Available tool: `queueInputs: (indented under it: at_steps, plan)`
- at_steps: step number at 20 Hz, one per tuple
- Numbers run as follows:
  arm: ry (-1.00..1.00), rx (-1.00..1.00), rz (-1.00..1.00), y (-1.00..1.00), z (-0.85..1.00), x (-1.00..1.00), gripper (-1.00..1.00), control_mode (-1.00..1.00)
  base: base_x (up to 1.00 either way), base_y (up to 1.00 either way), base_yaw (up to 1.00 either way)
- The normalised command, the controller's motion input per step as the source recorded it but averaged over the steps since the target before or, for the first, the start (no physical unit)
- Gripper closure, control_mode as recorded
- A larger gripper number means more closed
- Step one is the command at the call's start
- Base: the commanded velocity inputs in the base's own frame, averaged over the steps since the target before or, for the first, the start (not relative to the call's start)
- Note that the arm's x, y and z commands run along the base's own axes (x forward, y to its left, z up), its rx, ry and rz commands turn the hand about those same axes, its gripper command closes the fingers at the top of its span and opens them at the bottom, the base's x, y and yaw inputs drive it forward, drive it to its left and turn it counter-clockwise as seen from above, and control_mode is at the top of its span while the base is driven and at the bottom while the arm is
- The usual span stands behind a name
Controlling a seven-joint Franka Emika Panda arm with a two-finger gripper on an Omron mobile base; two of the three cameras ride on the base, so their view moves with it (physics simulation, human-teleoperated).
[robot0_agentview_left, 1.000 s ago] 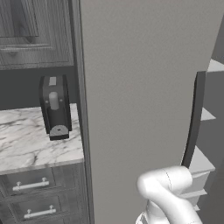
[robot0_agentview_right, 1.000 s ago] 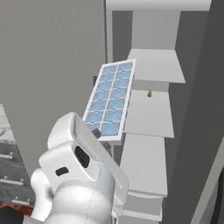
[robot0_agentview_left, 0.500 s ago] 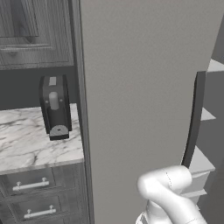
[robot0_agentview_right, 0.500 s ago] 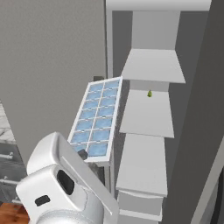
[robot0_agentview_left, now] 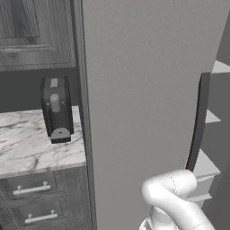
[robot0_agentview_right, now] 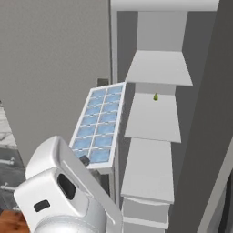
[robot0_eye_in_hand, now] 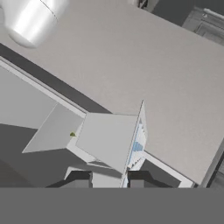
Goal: Open the freezer door, pick up the ice cube tray from the freezer, and place it on the dining counter.
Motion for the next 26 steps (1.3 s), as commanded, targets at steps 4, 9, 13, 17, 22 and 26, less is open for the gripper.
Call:
queueInputs:
  at_steps: [4, 9, 13, 17, 22, 26]
  plan:
    - [0.0, 0.0, 0.0, 0.0, 0.0, 0.0, 1.0, 1.0, -0.79, 0.09, 0.03]
    - [0.0, 0.0, 0.0, 0.0, 0.0, 0.0, 1.0, 1.0, -0.74, 0.24, 0.16]
    - [0.0, 0.0, 0.0, 0.0, 0.0, 0.0, 1.0, 1.0, -0.53, 0.53, 0.38]
    - [0.0, 0.0, 0.0, 0.0, 0.0, 0.0, 1.0, 1.0, -0.35, 0.66, 0.49]
    - [0.0, 0.0, 0.0, 0.0, 0.0, 0.0, 1.0, 1.0, -0.2, 0.46, 0.55]
    - [0.0, 0.0, 0.0, 0.0, 0.0, 0.0, 1.0, 1.0, -0.38, 0.36, 0.58]
